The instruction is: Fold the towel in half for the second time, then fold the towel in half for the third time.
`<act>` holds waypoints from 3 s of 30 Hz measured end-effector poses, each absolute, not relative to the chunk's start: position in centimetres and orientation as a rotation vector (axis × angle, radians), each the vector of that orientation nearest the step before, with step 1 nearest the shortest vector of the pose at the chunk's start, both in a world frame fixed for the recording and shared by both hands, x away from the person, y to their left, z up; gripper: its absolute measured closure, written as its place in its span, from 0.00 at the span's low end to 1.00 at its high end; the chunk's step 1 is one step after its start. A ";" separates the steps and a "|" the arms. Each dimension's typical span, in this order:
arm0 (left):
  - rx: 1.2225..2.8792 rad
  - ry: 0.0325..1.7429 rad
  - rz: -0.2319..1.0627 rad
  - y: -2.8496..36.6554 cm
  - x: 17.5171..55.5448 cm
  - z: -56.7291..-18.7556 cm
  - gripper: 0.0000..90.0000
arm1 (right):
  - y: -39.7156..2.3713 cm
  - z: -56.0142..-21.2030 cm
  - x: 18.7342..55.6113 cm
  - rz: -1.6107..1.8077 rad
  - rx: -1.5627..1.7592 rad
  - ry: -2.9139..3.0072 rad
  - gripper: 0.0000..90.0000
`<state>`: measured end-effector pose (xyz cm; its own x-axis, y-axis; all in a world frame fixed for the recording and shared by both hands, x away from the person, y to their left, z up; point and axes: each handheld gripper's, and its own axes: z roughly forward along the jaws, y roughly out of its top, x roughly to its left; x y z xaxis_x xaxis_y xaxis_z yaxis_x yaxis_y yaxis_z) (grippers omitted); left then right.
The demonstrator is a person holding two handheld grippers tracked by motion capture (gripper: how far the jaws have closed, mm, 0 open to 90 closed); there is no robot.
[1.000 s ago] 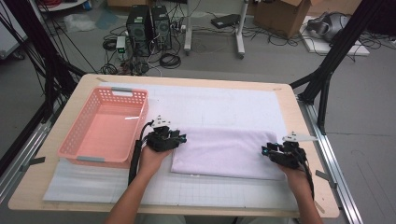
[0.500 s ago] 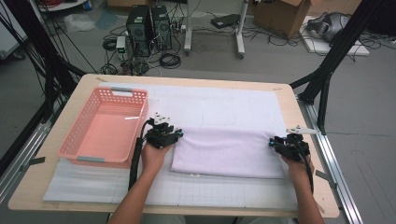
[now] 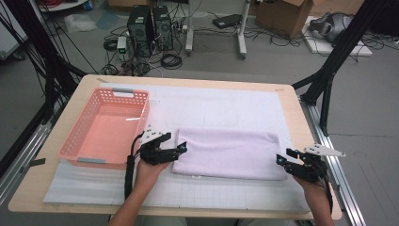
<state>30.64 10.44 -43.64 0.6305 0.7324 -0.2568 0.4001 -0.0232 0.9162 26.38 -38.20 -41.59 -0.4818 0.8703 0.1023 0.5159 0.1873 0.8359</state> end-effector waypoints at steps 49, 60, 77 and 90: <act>1.709 0.957 0.319 10.5 26.9 -44.6 0.28 | -36.9 -42.5 25.5 1.216 1.228 2.058 0.23; 1.808 1.052 0.259 10.5 26.9 -45.1 0.36 | -35.9 -42.4 25.5 1.231 1.209 2.081 0.23; 1.943 1.057 0.294 9.2 26.4 -45.2 0.64 | -33.8 -42.0 25.8 1.246 1.150 2.122 0.23; 1.904 1.073 0.220 9.2 26.2 -45.4 0.88 | -29.4 -40.8 27.1 1.298 1.035 2.203 0.19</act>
<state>26.18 9.22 -45.35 0.6055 0.7528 -0.2583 0.5903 -0.2072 0.7801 27.08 -29.36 -40.80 -0.6560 0.7536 0.0414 0.4016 0.3021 0.8645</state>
